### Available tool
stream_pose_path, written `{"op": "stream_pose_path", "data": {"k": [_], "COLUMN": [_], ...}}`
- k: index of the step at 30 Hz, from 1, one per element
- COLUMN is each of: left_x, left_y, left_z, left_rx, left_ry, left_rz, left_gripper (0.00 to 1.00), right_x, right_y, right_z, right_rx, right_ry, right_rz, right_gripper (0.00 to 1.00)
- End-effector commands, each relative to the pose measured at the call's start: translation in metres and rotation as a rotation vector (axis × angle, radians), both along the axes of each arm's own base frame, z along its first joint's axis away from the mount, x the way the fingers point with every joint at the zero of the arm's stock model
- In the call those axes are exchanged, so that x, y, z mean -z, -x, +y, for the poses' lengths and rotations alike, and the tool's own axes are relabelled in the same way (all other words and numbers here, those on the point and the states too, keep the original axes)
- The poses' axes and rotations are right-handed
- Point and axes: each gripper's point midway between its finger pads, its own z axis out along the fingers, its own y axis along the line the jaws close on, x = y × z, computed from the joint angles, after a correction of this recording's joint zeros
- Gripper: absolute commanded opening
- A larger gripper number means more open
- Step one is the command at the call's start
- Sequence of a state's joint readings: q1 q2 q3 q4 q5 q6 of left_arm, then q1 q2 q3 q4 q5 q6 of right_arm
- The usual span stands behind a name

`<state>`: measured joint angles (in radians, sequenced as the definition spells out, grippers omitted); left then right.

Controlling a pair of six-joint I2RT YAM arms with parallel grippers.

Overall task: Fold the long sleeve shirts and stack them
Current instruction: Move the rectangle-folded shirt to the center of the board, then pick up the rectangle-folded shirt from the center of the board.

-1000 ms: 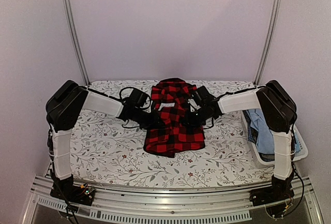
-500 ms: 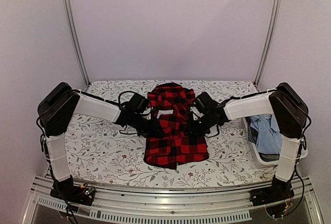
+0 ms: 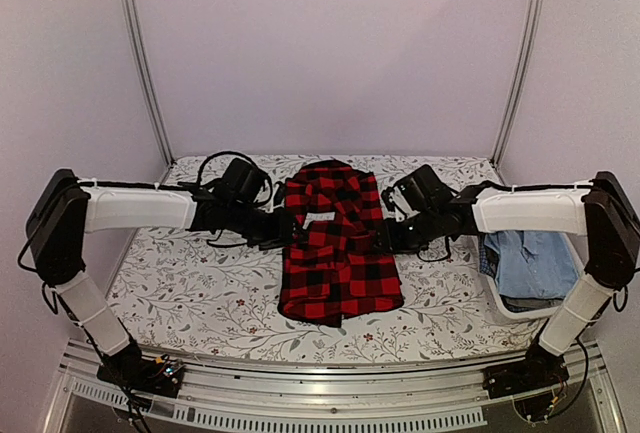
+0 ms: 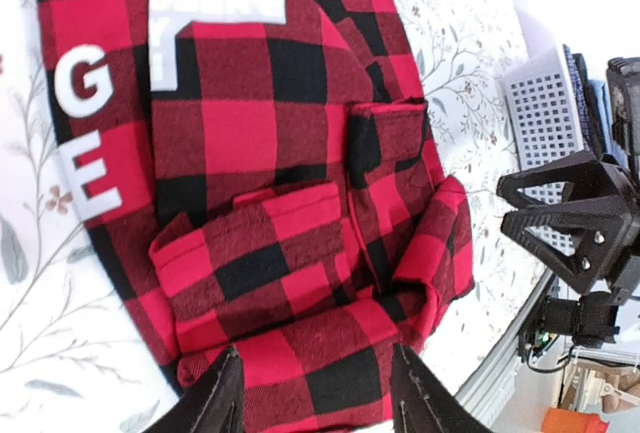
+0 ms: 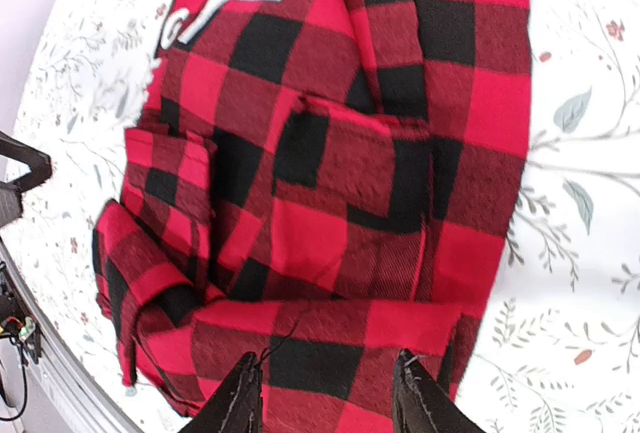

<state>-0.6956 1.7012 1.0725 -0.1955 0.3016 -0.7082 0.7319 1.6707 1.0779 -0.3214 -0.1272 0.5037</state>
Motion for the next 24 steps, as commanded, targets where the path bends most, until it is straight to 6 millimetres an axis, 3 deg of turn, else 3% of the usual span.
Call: {"op": "stream_pose_path", "data": {"k": [1, 7, 13, 24], "left_x": [0.021, 0.031, 0.056, 0.077], "left_y": [0.037, 0.079, 0.111, 0.122], "left_z": [0.025, 0.046, 0.05, 0.036], "left_rx": [0.0, -0.008, 0.015, 0.051], "left_ry": [-0.053, -0.045, -0.05, -0.038], "left_rz": [0.08, 0.142, 0.217, 0.251], "left_gripper": [0.5, 0.5, 0.5, 0.49], "right_x": [0.014, 0.028, 0.041, 0.061], "right_y": [0.027, 0.061, 0.079, 0.088], "right_z": [-0.022, -0.037, -0.043, -0.037], "right_rx": [-0.01, -0.025, -0.023, -0.038], "right_ry": [0.023, -0.004, -0.028, -0.067], "right_rz": [0.044, 0.114, 0.164, 0.216], "right_gripper": [0.43, 0.43, 0.43, 0.43]}}
